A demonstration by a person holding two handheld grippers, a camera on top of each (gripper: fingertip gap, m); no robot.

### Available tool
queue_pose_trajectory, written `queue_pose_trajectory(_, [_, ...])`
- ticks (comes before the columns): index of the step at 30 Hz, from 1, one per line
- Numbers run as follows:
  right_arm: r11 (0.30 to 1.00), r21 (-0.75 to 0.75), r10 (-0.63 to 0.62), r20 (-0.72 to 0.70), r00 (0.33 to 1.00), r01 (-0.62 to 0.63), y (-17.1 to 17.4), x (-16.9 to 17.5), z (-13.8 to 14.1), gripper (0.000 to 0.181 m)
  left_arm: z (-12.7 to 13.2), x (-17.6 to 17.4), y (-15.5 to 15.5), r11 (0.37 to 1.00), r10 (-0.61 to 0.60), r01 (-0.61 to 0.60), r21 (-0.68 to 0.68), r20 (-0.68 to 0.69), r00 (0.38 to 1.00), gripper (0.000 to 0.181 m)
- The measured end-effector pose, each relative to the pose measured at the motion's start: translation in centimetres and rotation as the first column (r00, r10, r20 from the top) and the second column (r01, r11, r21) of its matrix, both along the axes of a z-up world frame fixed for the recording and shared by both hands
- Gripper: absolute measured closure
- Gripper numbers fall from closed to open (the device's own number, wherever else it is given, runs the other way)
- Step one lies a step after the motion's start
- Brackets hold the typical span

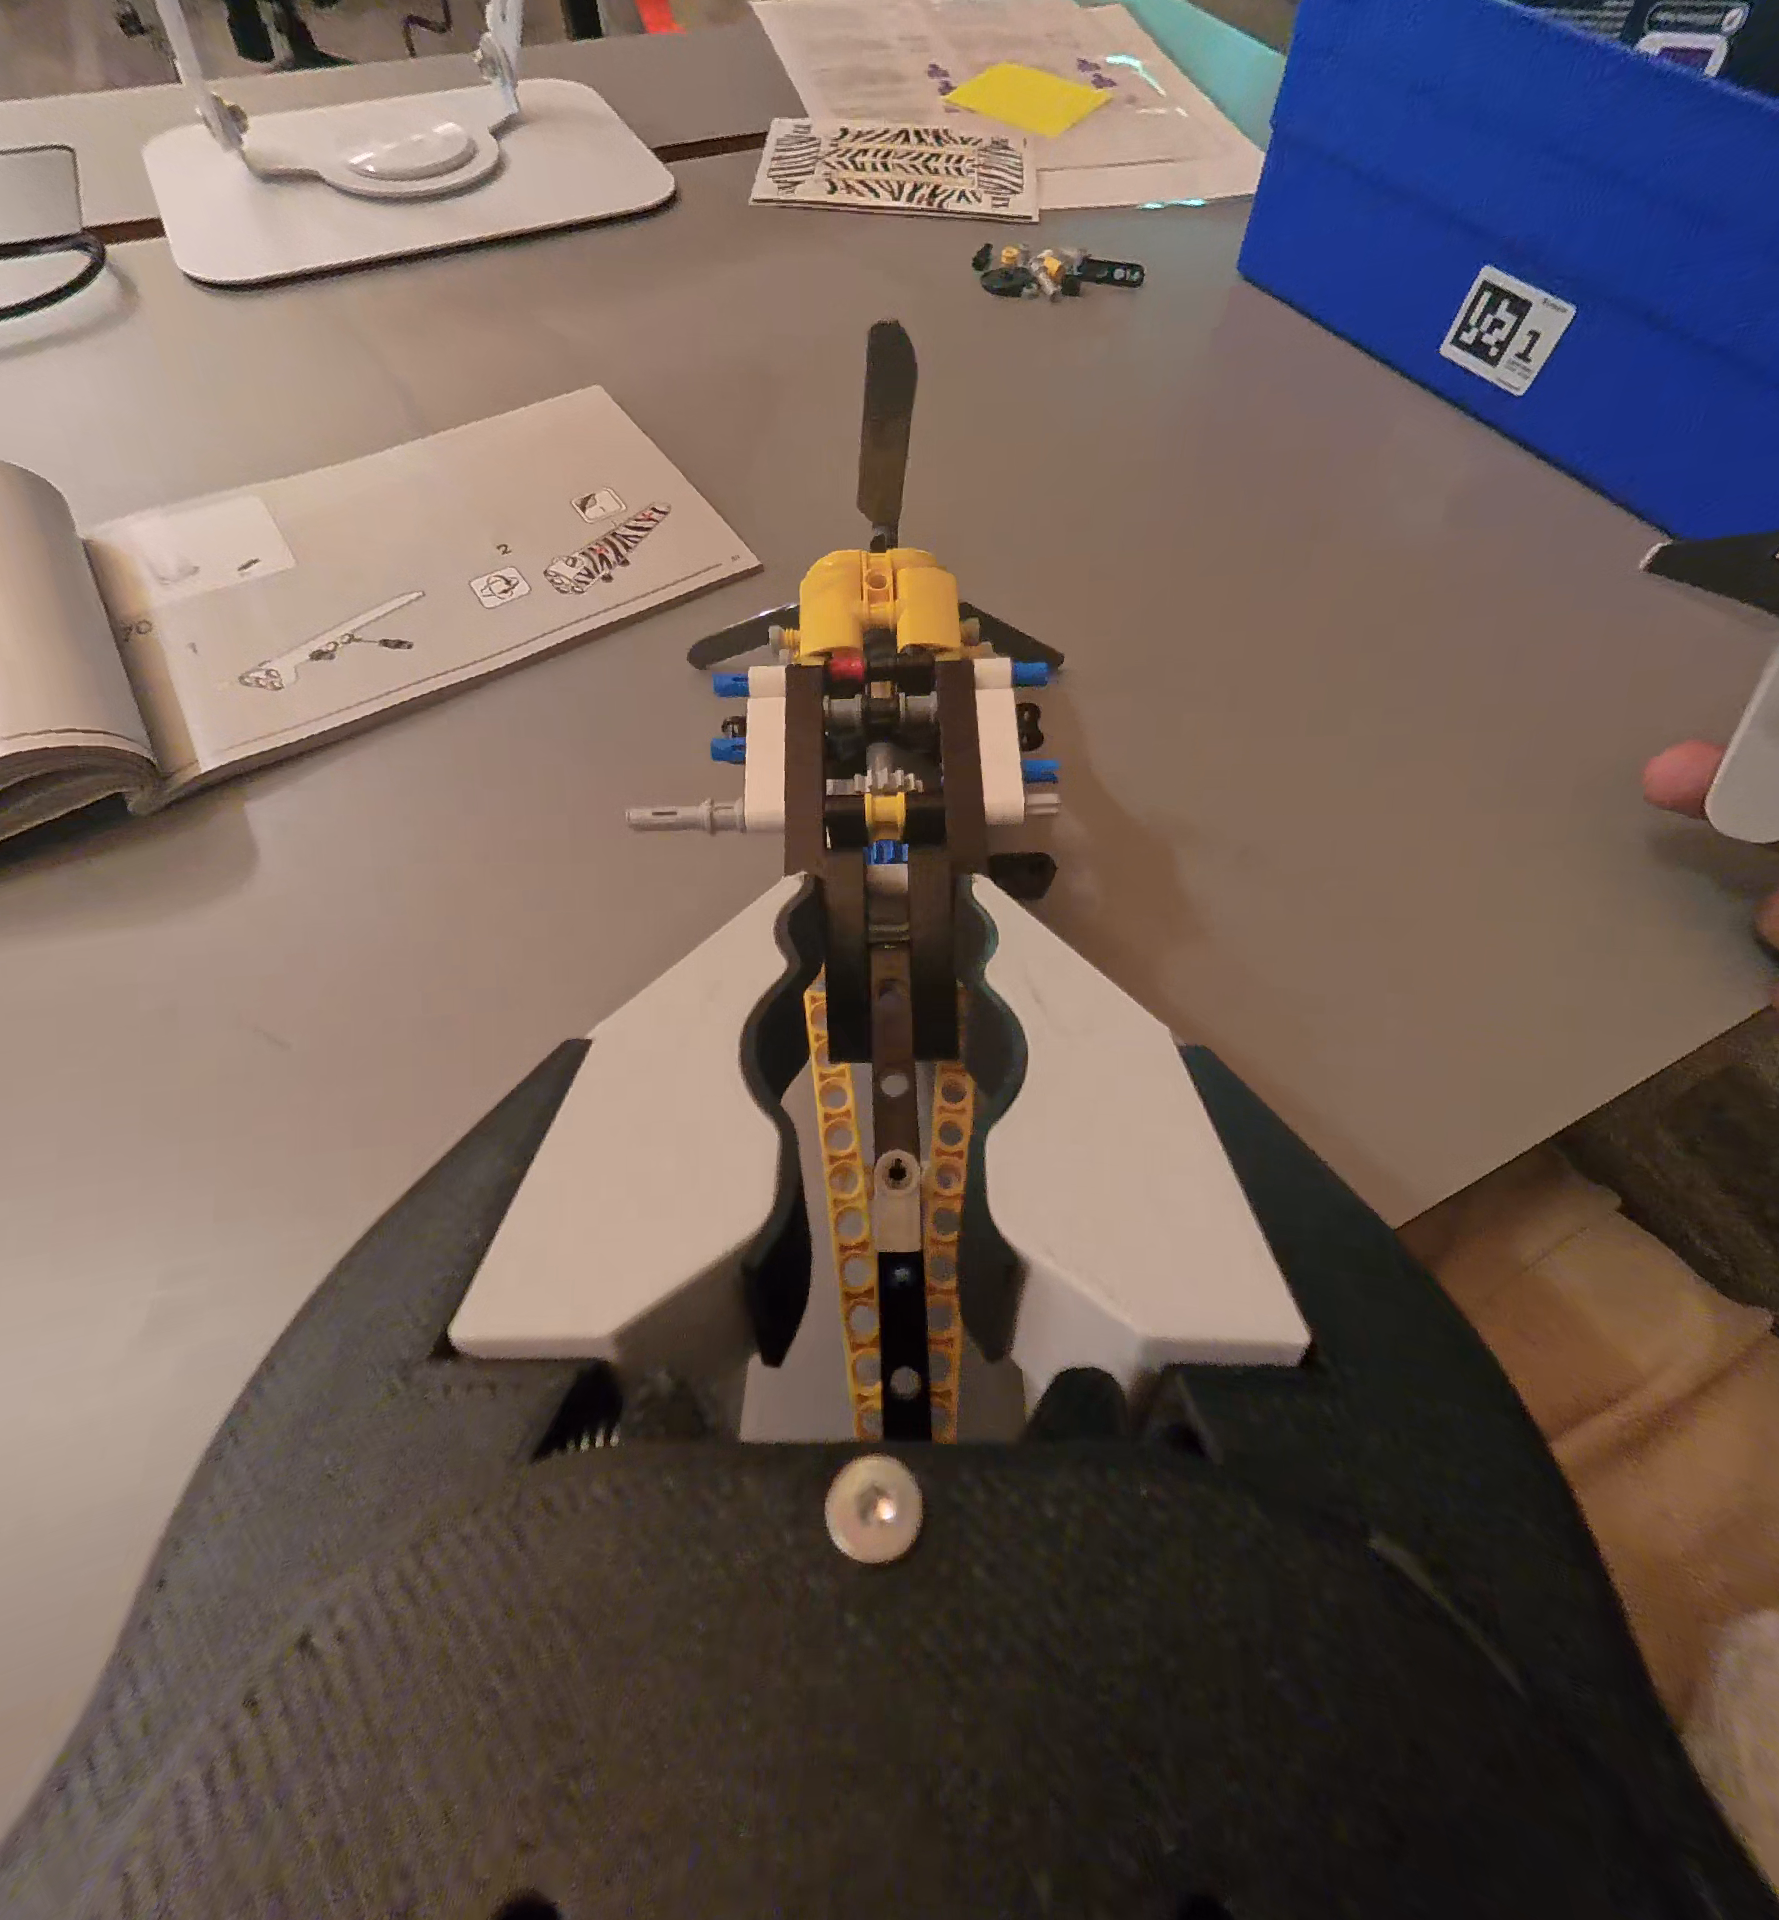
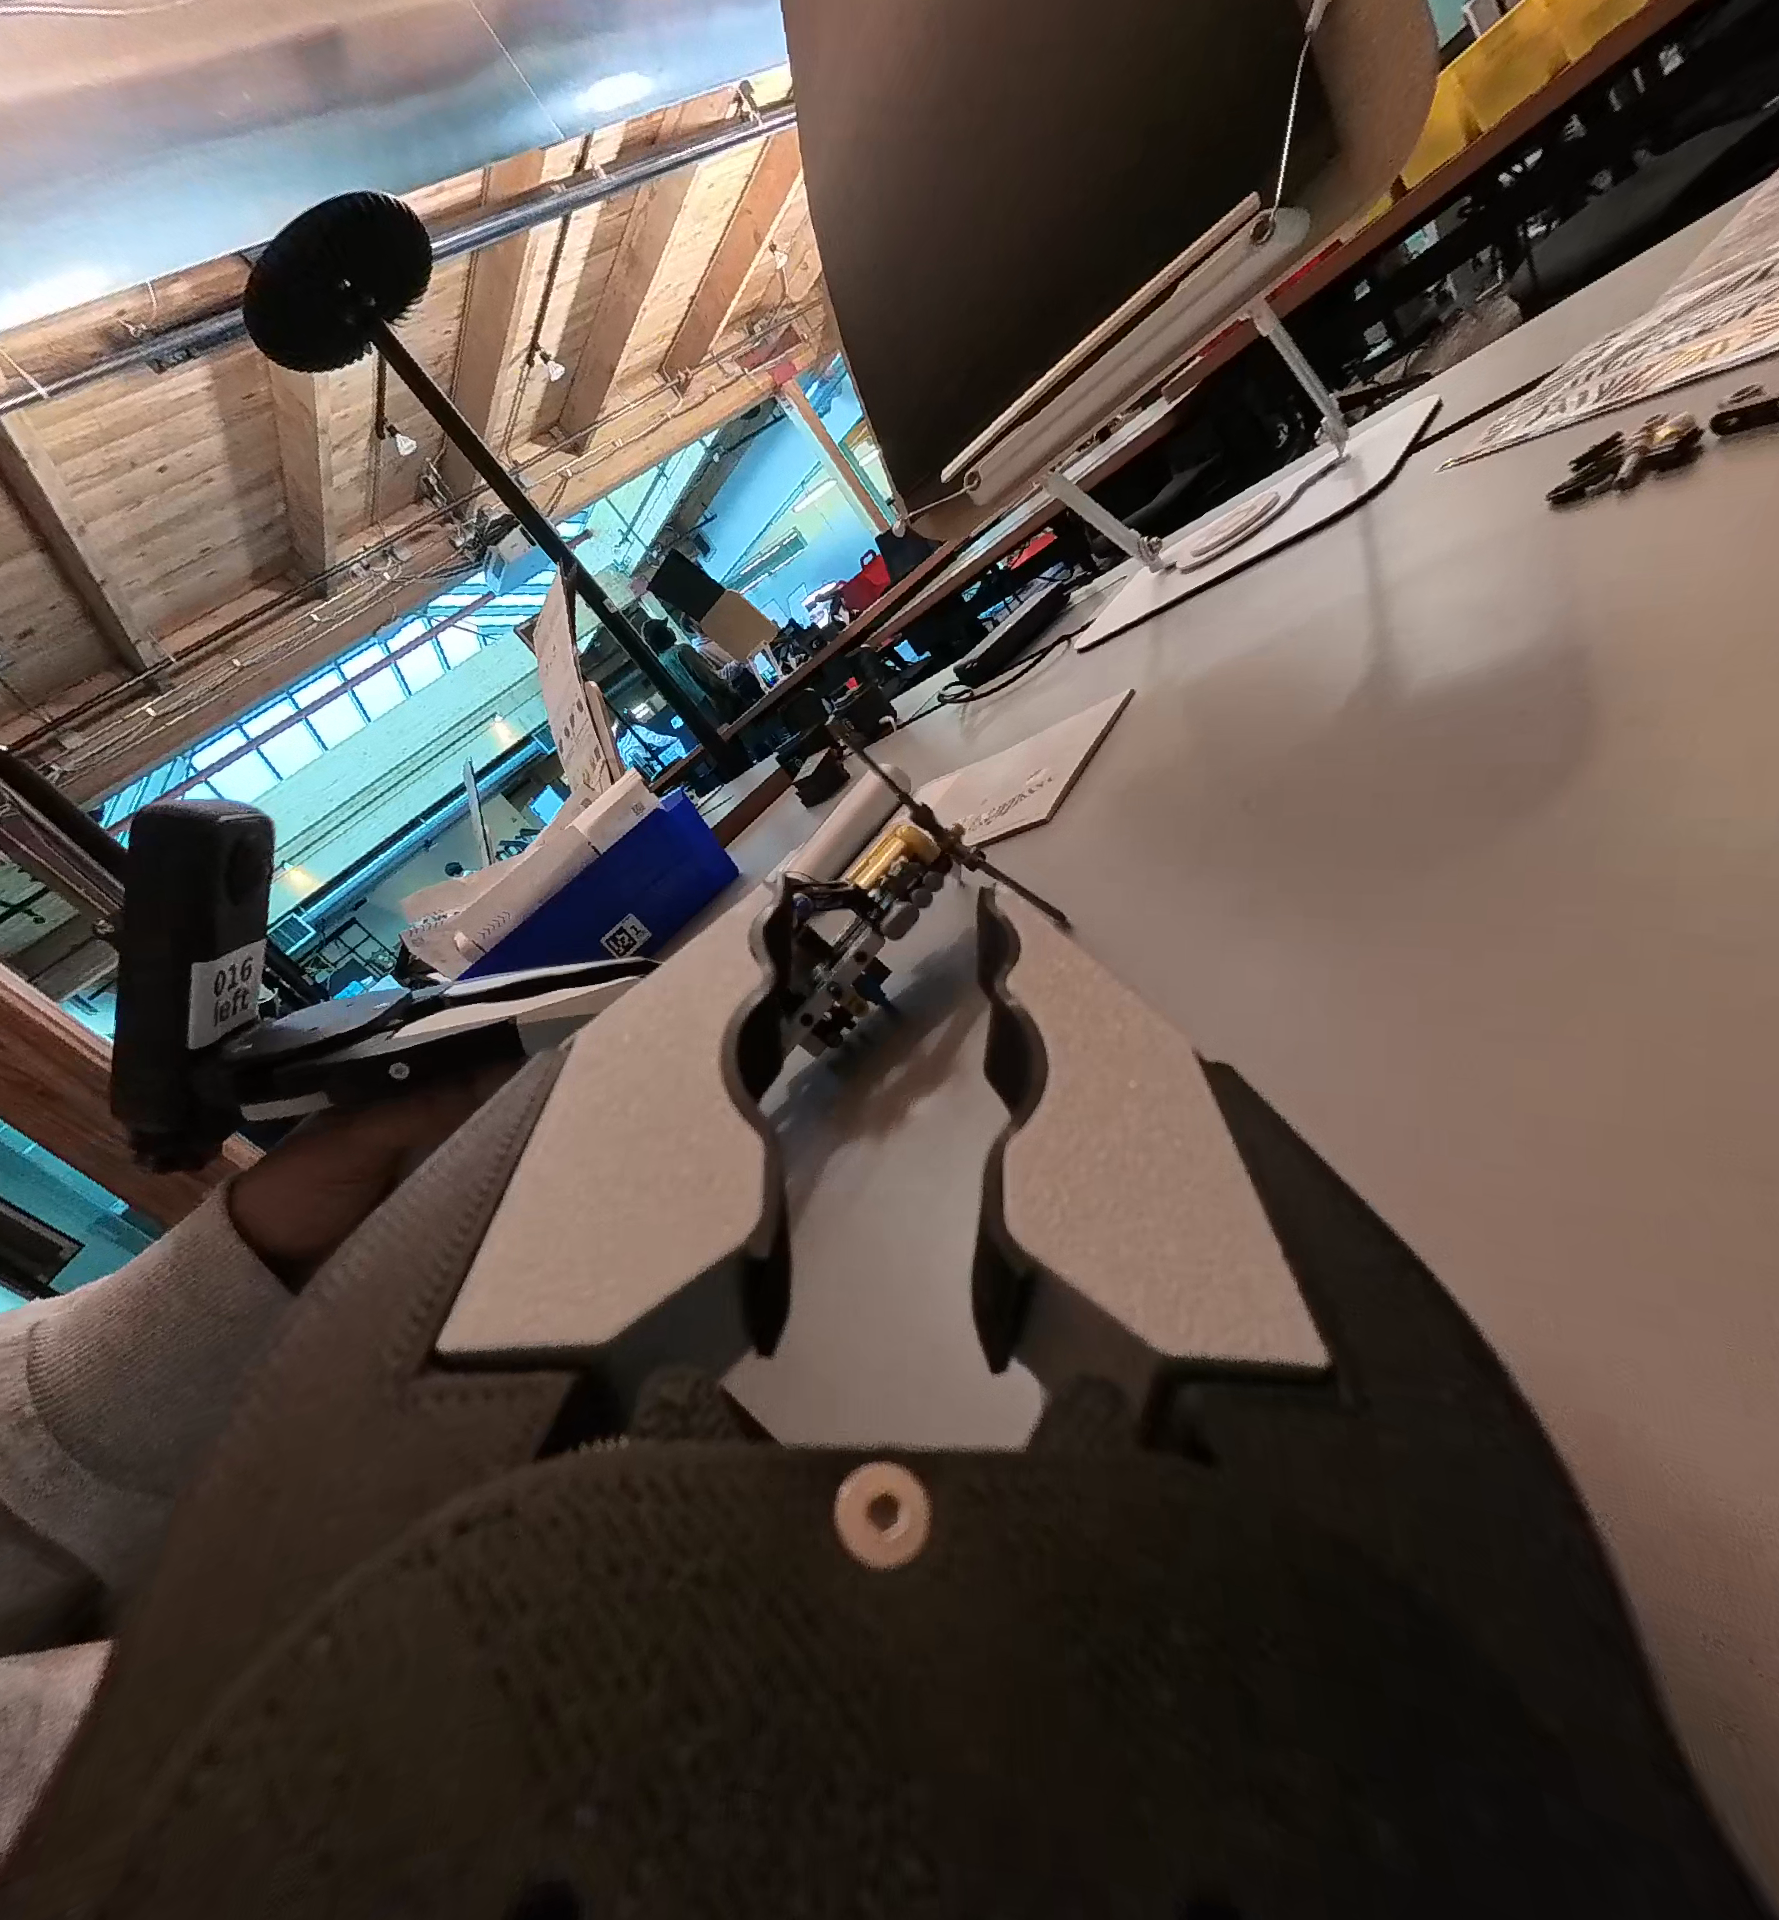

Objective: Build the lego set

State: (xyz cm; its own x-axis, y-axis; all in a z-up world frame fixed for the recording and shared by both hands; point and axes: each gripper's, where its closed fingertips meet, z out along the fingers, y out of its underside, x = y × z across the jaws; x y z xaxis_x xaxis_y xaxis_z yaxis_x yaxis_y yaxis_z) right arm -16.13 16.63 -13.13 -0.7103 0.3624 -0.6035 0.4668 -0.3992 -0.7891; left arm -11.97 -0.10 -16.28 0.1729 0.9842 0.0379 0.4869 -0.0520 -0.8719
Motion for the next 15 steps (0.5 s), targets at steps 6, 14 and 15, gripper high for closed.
queue_pose_trajectory(6, [1.000,-0.004,-0.003,0.006,1.000,0.003,0.1,-0.1,0.0,0.149,-0.2,0.0,-0.4,1.000,0.012,-0.012,-0.004,0.004,1.000,0.159])
queue_pose_trajectory(14, [1.000,-0.012,-0.002,0.016,1.000,0.003,0.2,-0.1,-0.1,0.149,-0.3,-0.1,-1.0,0.991,0.053,-0.055,0.124,0.019,0.998,0.160])
queue_pose_trajectory(15, [1.000,-0.013,-0.002,0.018,1.000,0.002,0.2,-0.1,-0.1,0.149,-0.2,-0.1,-1.1,0.990,0.056,-0.058,0.125,0.016,0.998,0.159])
